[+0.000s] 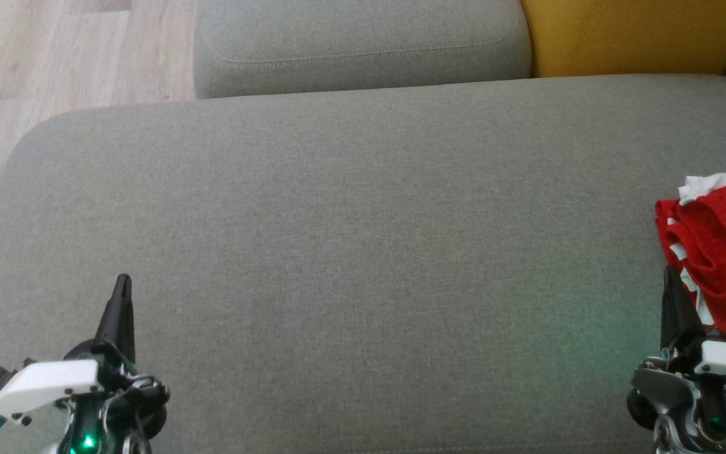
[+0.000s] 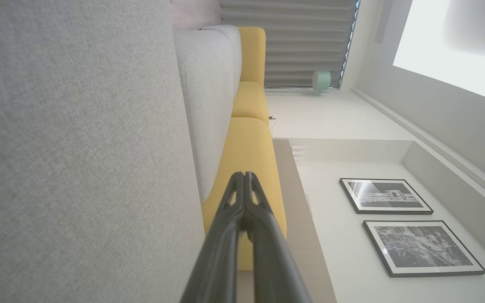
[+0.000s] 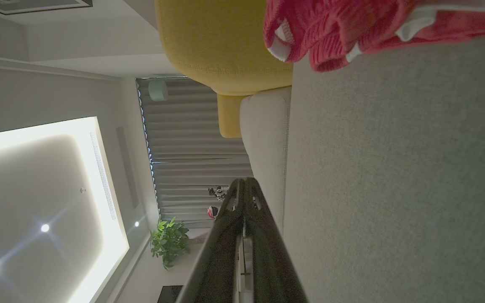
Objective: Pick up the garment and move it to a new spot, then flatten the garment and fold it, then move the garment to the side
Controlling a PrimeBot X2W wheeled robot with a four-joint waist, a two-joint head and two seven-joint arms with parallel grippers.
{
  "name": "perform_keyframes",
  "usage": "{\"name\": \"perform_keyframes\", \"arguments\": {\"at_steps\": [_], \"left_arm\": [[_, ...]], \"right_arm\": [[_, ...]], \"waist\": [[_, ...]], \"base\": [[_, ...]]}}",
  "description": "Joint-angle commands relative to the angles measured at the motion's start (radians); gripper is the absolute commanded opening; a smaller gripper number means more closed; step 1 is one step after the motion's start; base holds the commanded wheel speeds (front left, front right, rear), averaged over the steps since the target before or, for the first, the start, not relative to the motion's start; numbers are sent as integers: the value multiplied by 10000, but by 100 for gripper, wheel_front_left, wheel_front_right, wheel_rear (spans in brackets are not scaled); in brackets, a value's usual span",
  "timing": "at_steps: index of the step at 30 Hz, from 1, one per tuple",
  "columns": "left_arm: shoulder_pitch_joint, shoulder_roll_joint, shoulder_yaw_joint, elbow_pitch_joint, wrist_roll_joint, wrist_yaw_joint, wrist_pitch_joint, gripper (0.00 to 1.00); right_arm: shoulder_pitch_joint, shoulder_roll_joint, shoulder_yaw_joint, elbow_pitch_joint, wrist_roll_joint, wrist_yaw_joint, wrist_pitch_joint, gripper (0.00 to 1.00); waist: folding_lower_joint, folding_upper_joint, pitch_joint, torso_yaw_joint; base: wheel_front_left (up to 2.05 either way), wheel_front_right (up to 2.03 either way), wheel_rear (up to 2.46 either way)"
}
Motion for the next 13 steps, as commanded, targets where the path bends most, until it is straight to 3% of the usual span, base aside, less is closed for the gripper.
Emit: {"name": "perform_keyframes", "arguments": {"at_steps": [1, 13], "left_arm": [[-540, 54, 327, -267, 106, -71, 69, 0], [-541, 40, 348, -267, 123, -71, 86, 0]], "right_arm": [[-544, -45, 178, -309, -77, -7, 61, 0], [-546, -33, 160, -308, -92, -7, 75, 0]], "waist": [[0, 0, 0, 0], [0, 0, 0, 0]], "base": [[0, 0, 0], [0, 0, 0]]}}
